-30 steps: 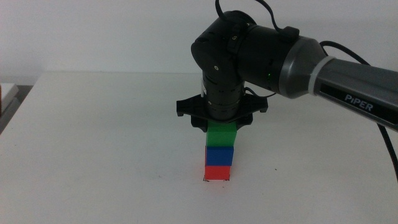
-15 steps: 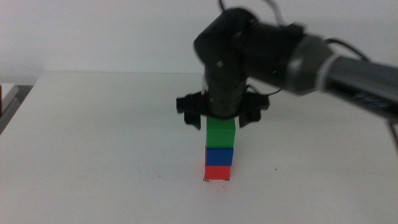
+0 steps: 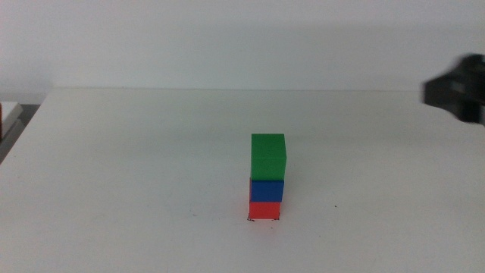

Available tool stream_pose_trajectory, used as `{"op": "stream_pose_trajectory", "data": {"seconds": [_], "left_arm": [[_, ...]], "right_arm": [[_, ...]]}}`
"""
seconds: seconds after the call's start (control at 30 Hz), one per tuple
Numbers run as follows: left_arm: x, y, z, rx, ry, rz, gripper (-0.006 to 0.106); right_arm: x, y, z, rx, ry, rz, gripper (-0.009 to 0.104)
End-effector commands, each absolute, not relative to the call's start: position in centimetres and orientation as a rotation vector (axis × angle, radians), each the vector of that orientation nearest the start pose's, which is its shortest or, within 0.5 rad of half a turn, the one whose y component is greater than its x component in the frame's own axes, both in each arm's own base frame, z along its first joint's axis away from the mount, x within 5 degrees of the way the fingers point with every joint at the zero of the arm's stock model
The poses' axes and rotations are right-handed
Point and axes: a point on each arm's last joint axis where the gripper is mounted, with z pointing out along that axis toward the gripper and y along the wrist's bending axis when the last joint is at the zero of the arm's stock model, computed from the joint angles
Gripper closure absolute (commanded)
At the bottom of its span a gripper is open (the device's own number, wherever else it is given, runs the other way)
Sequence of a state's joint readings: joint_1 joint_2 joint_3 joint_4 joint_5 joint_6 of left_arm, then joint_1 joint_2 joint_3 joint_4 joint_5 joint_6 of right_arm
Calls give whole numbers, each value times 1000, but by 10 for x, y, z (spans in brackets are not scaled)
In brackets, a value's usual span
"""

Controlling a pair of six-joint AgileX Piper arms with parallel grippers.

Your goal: Stack red cubes first, then green, then blue cubes in a specific spot.

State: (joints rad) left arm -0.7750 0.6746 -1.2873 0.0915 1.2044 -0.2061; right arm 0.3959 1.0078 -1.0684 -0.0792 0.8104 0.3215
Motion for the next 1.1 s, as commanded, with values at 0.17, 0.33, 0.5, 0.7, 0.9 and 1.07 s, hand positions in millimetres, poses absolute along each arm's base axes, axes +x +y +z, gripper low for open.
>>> {"op": "stream_pose_trajectory", "data": {"seconds": [0.17, 0.33, 0.5, 0.7, 0.9, 1.07], "left_arm": [[49, -37, 466, 573, 2015, -498, 7], [49, -37, 466, 573, 2015, -498, 7], [49, -37, 466, 573, 2015, -498, 7], [58, -30, 464, 540, 1985, -340, 7], [79, -44, 430, 559, 1902, -264, 7], [83, -45, 373, 427, 1859, -353, 7]], "right_arm": [[166, 37, 358, -82, 2062, 278, 2], [166, 37, 358, -79, 2058, 276, 2], [167, 37, 358, -78, 2054, 276, 2], [166, 37, 358, -78, 2056, 276, 2], [163, 34, 350, -65, 1957, 268, 2], [134, 26, 301, -43, 1801, 245, 2]]}}
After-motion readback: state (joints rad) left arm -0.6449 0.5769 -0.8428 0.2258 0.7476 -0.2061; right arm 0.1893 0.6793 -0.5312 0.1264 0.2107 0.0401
